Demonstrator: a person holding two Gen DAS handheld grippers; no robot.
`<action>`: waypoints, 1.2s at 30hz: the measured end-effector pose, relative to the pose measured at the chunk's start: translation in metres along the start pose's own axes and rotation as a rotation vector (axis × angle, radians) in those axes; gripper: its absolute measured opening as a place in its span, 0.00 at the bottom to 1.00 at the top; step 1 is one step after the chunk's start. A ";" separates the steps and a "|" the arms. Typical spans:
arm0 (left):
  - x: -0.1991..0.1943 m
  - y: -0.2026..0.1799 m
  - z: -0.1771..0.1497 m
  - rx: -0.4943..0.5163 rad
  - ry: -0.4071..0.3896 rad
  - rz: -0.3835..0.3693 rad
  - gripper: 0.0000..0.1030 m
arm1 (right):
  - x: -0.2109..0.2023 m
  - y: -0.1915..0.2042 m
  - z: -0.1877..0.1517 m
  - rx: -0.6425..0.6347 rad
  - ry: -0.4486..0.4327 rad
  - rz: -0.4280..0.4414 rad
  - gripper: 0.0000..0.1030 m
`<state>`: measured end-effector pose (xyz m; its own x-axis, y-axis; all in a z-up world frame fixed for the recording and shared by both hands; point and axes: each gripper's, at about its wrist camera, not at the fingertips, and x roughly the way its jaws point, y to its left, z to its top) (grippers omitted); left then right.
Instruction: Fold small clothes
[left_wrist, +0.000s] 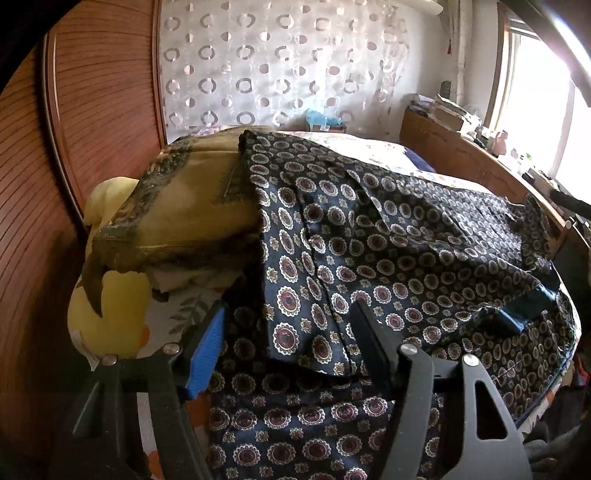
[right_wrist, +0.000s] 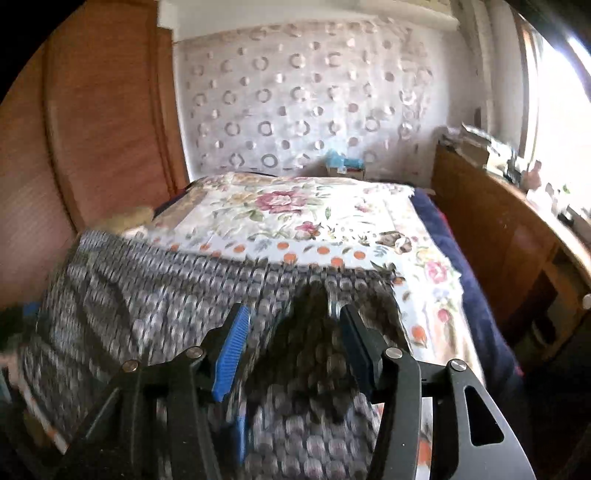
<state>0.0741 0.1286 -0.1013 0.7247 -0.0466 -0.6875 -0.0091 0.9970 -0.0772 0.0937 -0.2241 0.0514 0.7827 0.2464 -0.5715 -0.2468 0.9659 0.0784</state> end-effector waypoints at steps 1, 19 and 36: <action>0.000 0.000 -0.001 0.001 0.000 0.000 0.64 | 0.012 -0.002 0.005 0.013 0.014 0.003 0.52; 0.005 0.010 0.000 -0.015 0.026 -0.007 0.22 | 0.006 -0.038 -0.030 -0.005 0.077 0.027 0.05; 0.005 0.006 0.004 0.012 0.026 -0.019 0.02 | 0.006 -0.073 -0.072 0.091 0.134 -0.058 0.64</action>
<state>0.0805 0.1348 -0.1020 0.7062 -0.0665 -0.7049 0.0128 0.9966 -0.0812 0.0753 -0.2992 -0.0169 0.7097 0.1830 -0.6804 -0.1455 0.9829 0.1126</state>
